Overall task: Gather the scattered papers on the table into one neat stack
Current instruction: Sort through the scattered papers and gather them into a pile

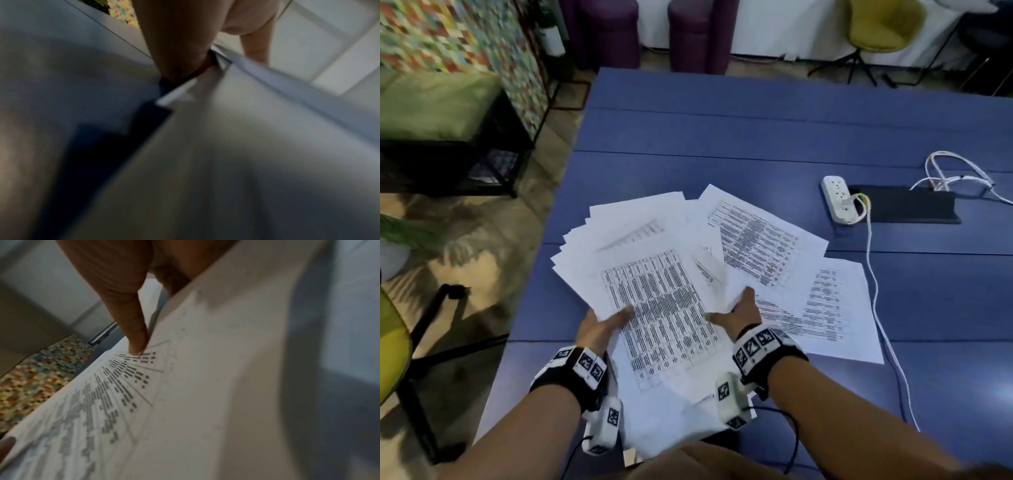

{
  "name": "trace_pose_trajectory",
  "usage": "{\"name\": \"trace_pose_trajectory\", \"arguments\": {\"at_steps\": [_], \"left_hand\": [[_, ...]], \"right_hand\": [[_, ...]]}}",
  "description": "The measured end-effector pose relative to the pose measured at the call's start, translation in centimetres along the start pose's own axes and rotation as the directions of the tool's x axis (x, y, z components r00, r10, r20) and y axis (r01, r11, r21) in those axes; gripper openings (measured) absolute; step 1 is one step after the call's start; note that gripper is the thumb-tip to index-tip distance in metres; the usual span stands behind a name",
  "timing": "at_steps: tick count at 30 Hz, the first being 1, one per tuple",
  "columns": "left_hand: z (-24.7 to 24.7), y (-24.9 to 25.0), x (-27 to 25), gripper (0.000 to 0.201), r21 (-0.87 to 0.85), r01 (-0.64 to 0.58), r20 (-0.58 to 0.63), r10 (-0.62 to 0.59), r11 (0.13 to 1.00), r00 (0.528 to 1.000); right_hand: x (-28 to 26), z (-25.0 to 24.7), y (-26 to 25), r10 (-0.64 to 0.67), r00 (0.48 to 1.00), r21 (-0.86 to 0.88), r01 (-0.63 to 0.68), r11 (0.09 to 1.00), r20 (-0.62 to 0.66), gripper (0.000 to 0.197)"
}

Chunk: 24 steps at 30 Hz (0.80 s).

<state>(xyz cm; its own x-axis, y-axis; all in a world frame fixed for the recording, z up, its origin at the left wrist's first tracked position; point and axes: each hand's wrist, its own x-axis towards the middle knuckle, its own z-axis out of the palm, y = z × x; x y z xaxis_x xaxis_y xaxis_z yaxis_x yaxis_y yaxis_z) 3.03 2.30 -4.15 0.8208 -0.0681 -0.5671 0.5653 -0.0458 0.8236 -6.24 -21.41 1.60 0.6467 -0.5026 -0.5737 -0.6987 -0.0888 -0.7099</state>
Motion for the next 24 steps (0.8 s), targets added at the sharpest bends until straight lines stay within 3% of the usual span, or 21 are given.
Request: {"name": "trace_pose_trajectory", "arguments": {"at_steps": [3,5,7,9,11,13,15,16,18,21,24], "left_hand": [[0.1,-0.3,-0.1,0.134,0.09,-0.06,-0.037,0.063,0.994,0.997],[0.1,-0.4,0.3,0.122,0.082,-0.005,-0.06,0.01,0.997,0.998],[0.3,-0.3,0.4,0.131,0.045,0.011,-0.065,-0.008,0.999,0.998],[0.4,-0.6,0.6,0.144,0.051,-0.049,-0.076,0.053,0.997,0.996],[0.6,-0.5,0.3,0.138,0.087,-0.084,-0.067,0.09,0.993,0.994],[0.3,-0.5,0.5,0.12,0.114,-0.079,-0.072,0.088,0.99,0.994],[0.1,-0.7,0.7,0.122,0.137,-0.068,-0.067,0.078,0.988,0.995],[-0.1,-0.9,0.9,0.131,0.148,-0.07,-0.062,0.08,0.987,0.995],[-0.2,-1.0,1.0,0.137,0.164,-0.078,-0.071,0.091,0.983,0.993],[-0.2,-1.0,1.1,0.128,0.12,-0.064,-0.057,0.072,0.991,0.996],[-0.2,-1.1,1.4,0.123,0.087,-0.06,-0.052,0.065,0.994,0.997]], "right_hand": [[0.9,-0.4,0.4,-0.08,0.987,0.05,0.088,0.995,-0.139,0.077],[1.8,-1.0,0.5,-0.114,0.973,-0.06,0.104,0.993,-0.203,0.052],[2.6,-1.5,0.5,-0.122,0.977,-0.238,0.079,0.968,-0.174,0.03],[3.2,-1.6,0.6,-0.116,0.993,-0.443,0.091,0.892,-0.028,0.025],[3.6,-1.9,0.5,-0.118,0.987,-0.573,0.161,0.804,0.112,0.027],[4.6,-3.3,-0.4,-0.159,0.984,-0.627,0.173,0.76,0.079,0.026],[6.6,-6.0,-1.4,-0.169,0.983,-0.563,0.104,0.82,-0.064,0.025],[8.1,-7.6,-1.8,-0.173,0.976,-0.554,0.073,0.83,-0.131,0.029],[10.8,-10.8,-2.6,-0.182,0.961,-0.6,0.022,0.8,-0.208,0.056],[14.0,-14.6,-2.7,-0.163,0.962,-0.703,-0.039,0.71,-0.218,0.108],[15.8,-16.6,-1.8,-0.132,0.973,-0.789,-0.068,0.611,-0.187,0.131]]}}
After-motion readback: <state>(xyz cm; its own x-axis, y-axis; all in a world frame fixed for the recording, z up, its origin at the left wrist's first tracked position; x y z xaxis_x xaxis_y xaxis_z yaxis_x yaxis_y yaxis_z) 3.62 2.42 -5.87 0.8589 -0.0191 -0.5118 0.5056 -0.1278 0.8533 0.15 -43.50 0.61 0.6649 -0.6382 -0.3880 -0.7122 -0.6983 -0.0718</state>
